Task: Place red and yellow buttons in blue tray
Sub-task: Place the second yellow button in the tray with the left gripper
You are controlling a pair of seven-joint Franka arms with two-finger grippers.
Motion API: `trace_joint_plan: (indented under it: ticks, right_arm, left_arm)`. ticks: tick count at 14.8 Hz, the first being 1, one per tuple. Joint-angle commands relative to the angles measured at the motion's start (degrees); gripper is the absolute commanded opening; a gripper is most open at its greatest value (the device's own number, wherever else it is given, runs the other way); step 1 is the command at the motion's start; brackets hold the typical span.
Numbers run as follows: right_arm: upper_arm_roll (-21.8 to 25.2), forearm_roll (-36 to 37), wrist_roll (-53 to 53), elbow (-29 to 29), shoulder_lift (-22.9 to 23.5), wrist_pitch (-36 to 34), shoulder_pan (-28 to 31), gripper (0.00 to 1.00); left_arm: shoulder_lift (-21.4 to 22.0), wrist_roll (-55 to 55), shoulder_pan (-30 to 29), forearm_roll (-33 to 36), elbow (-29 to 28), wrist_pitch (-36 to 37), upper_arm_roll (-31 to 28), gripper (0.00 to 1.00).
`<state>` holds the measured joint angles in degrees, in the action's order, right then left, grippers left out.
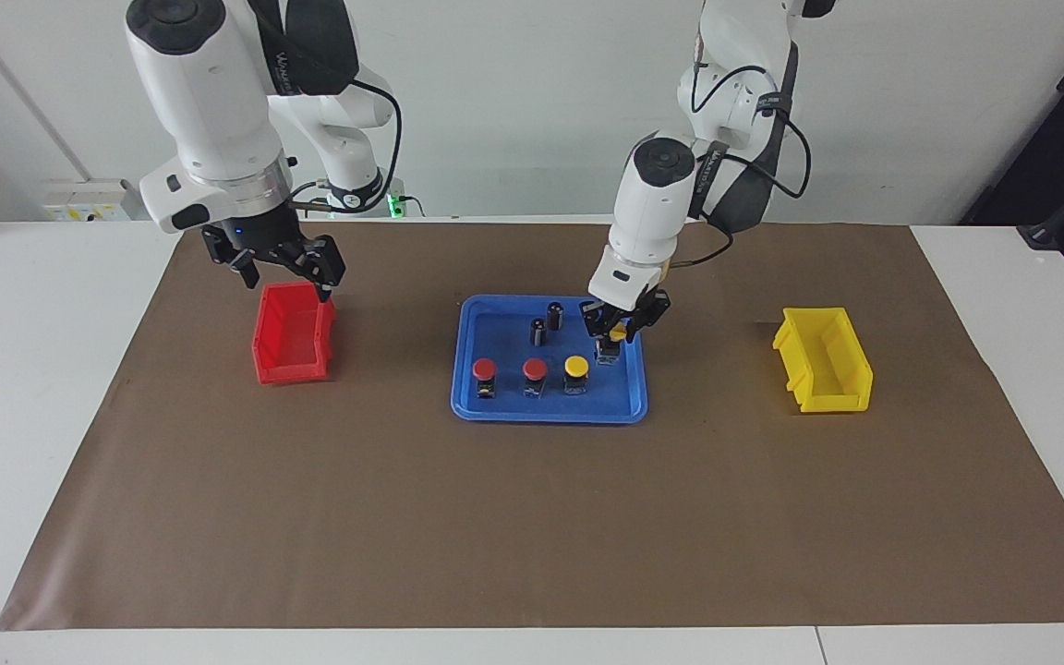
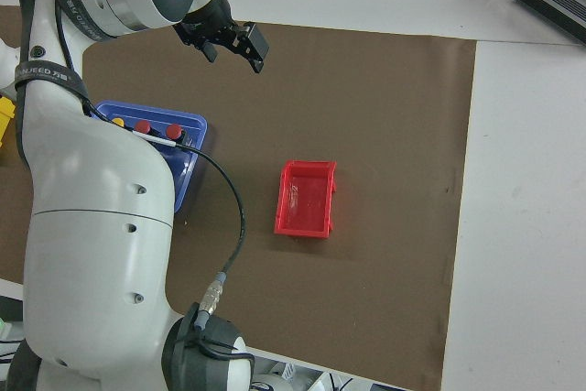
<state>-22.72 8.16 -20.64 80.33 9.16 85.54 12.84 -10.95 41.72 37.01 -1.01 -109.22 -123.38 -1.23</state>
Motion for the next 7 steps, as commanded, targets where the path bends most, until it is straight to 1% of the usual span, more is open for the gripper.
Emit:
trace_joint_plan:
  ticks: [1, 2, 3, 5, 6, 7]
  right_arm:
    - [-0.57, -0.34, 6.9, -0.08, -1.51, -3.0, 4.38, 1.0]
    - [1.26, -0.51, 10.41, 0.01, -2.13, -4.41, 5.09, 1.0]
    - [5.37, -1.21, 13.92, 0.27, -3.35, -5.03, 4.14, 1.0]
    - [14.94, -3.66, 18.86, 1.76, -4.42, -4.43, 0.01, 1.0]
    - [18.64, -4.89, 21.49, 2.11, -4.59, -4.51, -1.22, 1.0]
    - [20.86, -5.17, 24.04, 2.55, -5.2, -4.77, -1.84, 1.0]
  left_arm:
    - [-1.44, 0.82, 0.61, 1.09, -0.37, -2.65, -1.23, 0.02]
    - [-1.88, 0.82, 0.52, 1.53, -0.37, -2.91, -1.23, 0.02]
    - [-2.14, 0.82, 0.44, 1.62, -0.37, -3.09, -1.23, 0.02]
    - [-2.93, 0.73, 0.35, 1.62, -0.55, -3.62, -1.31, 0.01]
    - [-3.29, 0.73, 0.26, 2.32, -0.55, -3.7, -1.32, 0.01]
    - [-3.46, 0.73, 0.26, 3.02, -0.55, -4.14, -1.32, 0.02]
